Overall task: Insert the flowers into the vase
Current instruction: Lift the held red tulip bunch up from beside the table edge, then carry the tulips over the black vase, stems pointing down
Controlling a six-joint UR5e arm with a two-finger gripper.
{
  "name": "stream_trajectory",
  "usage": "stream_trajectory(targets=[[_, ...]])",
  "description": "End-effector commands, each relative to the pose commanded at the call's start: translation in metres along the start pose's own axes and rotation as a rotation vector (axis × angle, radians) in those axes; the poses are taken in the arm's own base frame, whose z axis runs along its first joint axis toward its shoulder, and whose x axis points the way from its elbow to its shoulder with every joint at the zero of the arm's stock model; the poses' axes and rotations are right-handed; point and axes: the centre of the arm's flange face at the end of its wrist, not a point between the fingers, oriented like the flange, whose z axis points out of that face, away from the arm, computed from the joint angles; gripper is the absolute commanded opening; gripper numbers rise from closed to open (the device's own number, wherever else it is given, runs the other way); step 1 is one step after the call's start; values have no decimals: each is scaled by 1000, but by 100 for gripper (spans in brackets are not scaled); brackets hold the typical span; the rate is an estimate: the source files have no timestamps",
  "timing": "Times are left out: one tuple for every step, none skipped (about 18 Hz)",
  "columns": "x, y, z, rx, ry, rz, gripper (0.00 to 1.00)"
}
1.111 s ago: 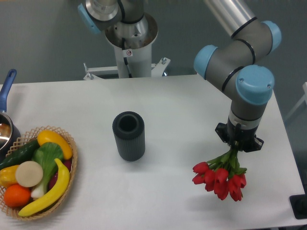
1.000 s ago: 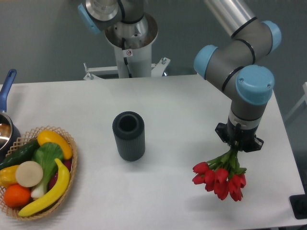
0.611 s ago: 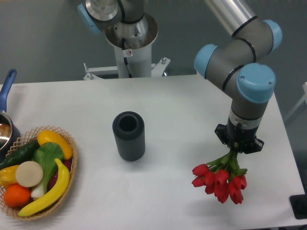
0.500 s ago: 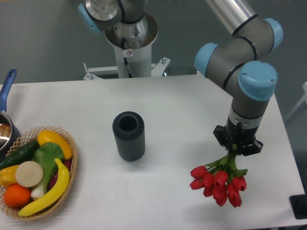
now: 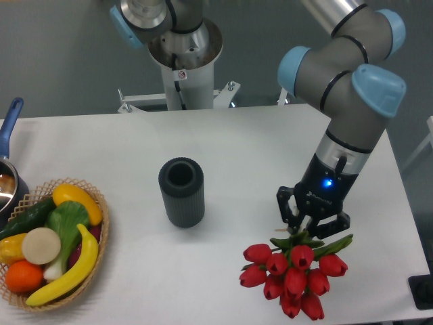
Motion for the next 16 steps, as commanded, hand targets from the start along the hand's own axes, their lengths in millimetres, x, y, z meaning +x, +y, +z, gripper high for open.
stream_trajectory(targets=[[2,-4,-2,28,7,3,8],[6,-8,0,55,25,11,8],[10,-10,2,77,46,14,8],[18,-13,0,98,64,19,8],[26,-15,-3,118,81,22,8],[33,-14,-4,141,104,21,8],[41,-12,-5,173,128,26,8],[50,-8,-8,209,144,37,8],[59,0,-9,241,161,45,8],[71,4,-16,269,167,58,8],[81,10,-19,287,177,63,9],[89,19,-22,302,189,62,9],[97,27,-27,319,199,64,9],[105,32,-29,338,214,69,10],[110,36,-33,360,224,76,11],[110,41,-38,380,226,83,11]])
